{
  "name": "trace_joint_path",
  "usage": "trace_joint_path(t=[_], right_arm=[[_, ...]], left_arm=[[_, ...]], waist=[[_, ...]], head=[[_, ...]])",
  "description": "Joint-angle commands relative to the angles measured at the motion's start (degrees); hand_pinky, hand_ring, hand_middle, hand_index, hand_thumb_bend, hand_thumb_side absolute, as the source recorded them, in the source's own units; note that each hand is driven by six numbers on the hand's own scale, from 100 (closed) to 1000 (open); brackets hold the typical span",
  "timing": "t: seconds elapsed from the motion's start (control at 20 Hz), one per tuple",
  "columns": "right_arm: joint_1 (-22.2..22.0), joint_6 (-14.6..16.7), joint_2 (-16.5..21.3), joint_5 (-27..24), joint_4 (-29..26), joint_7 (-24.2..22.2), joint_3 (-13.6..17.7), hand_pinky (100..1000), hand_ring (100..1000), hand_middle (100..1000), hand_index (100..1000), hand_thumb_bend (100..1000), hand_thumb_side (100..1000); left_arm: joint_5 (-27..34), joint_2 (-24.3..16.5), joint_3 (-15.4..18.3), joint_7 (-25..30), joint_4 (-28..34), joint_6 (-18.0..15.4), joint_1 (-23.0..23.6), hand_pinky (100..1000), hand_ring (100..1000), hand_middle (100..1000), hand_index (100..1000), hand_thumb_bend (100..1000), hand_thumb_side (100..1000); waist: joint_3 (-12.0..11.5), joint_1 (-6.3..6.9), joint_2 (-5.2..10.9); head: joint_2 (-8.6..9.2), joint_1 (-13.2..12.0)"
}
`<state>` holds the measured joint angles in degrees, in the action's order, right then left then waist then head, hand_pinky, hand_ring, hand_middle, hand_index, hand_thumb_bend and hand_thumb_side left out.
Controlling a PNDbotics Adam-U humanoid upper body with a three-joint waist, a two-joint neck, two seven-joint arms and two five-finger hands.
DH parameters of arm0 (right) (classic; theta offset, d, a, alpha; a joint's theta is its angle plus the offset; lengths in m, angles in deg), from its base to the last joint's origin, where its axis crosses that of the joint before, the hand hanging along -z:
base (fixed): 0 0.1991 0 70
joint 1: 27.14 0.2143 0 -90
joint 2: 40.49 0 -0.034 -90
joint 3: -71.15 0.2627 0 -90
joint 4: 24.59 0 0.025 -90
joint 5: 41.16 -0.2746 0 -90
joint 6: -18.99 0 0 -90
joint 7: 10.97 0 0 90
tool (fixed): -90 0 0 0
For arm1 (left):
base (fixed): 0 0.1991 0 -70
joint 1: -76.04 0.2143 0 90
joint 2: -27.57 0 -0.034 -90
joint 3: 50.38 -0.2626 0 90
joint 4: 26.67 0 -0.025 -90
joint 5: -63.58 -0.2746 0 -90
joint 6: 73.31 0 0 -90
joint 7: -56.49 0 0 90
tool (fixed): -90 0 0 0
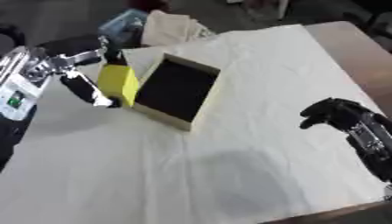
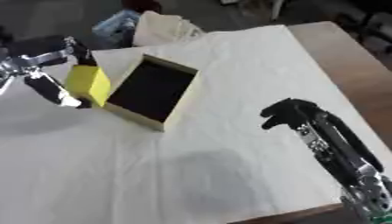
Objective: Pick up objects on the table and place them in the box.
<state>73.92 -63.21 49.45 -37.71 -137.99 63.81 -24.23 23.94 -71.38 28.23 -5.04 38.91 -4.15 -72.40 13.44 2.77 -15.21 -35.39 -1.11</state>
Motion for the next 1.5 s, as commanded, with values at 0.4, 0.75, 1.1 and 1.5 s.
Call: trace_joint_path(t=[0.4, 0.75, 1.1, 1.5], right_arm=[[1.6, 0.2, 0.3, -1.0, -1.2, -1.5, -0.9, 708, 622, 653, 729, 100, 977], [2.0, 0.1, 0.0, -1.2, -1.2, -1.9, -1.2, 709, 622, 653, 730, 100, 979], [1.9, 0.0, -0.2, -1.2, -1.2, -1.9, -1.1, 709, 622, 653, 730, 100, 981], [1.7, -0.1, 0.0, -0.9, -1.2, -1.7, -0.8, 709, 622, 653, 730, 100, 981]], left_arm=[[-8.0, 4.9, 1.2, -7.7, -7.5, 0.1, -4.1, 739, 588, 522, 695, 552, 228], [-11.5, 7.6, 0.5, -9.0, -10.3, -1.1, -3.1, 748, 609, 549, 720, 578, 280], [-13.4, 8.4, 0.1, -8.2, -11.3, -2.1, -2.5, 803, 722, 673, 824, 724, 412], [-8.8, 6.2, 1.2, -10.5, -6.0, -2.1, -1.9, 824, 739, 699, 842, 698, 455]], waist=[[2.1, 0.19, 0.31], [3.3, 0.20, 0.02], [3.5, 0.20, -0.04], [2.4, 0.31, 0.17]], head=[[1.32, -1.2], [1.33, -1.3], [1.24, -1.3], [1.33, -0.6]])
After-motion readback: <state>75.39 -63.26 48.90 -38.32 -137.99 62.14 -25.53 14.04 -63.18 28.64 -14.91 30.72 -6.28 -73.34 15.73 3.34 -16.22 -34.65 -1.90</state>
